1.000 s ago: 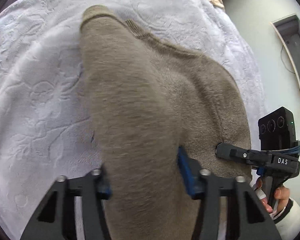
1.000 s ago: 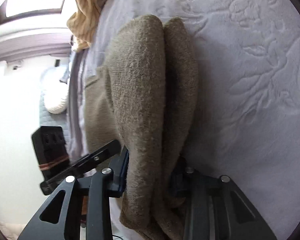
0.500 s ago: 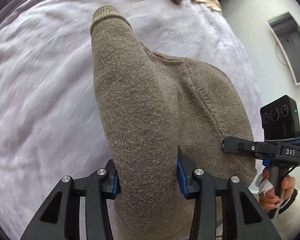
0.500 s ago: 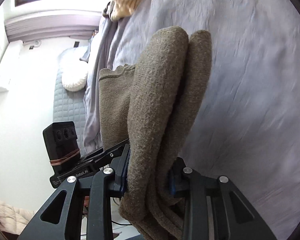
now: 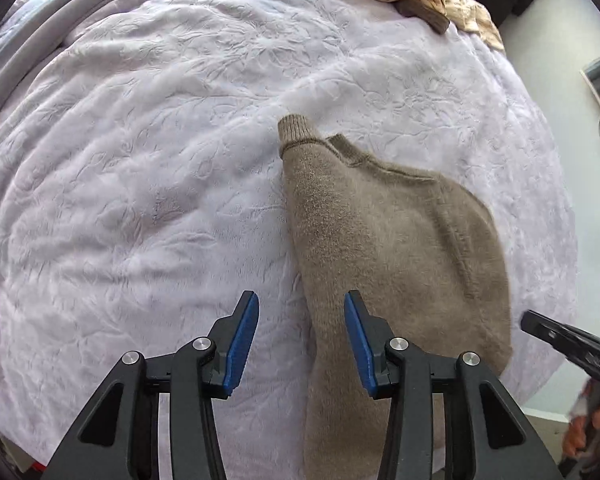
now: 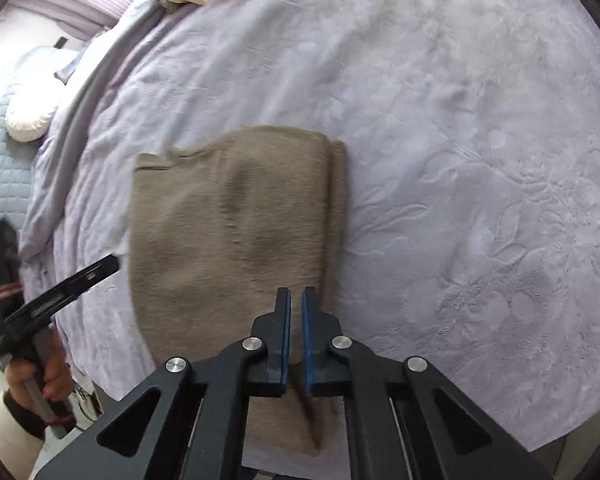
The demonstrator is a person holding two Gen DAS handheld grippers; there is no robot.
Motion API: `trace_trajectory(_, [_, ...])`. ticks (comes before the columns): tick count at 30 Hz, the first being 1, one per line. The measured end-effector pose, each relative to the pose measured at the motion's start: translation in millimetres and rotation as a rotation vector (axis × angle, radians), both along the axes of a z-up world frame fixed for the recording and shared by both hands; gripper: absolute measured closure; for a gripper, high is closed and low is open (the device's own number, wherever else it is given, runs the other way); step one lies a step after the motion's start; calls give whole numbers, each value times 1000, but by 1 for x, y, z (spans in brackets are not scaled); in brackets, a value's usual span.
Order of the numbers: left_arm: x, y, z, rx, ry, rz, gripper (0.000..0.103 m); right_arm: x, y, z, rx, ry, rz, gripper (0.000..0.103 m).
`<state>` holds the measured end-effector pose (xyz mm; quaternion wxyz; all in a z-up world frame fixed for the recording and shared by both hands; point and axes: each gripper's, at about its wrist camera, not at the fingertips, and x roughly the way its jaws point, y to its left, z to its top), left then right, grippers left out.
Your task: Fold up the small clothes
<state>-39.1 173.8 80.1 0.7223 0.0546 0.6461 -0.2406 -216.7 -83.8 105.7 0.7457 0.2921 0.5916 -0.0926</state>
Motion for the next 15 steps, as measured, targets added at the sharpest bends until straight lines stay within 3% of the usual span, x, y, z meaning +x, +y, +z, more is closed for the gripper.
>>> trace_trajectory(3, [0, -18, -27, 101, -21, -26, 56, 5, 22, -9, -20, 18, 68, 97])
trace_trajectory(4, [0, -17, -33, 111, -11, -28, 55, 8, 31, -22, -71, 63, 98, 97])
trace_trajectory(6, [1, -12, -31, 104, 0, -15, 50, 9, 36, -42, -118, 118, 123, 101])
trace_trajectory(8, [0, -5, -21, 119, 6, -16, 50, 4, 30, -54, -94, 139, 89, 101])
trace_trajectory(15, [-22, 18, 27, 143, -16, -36, 50, -13, 21, -4, -51, 101, -8, 96])
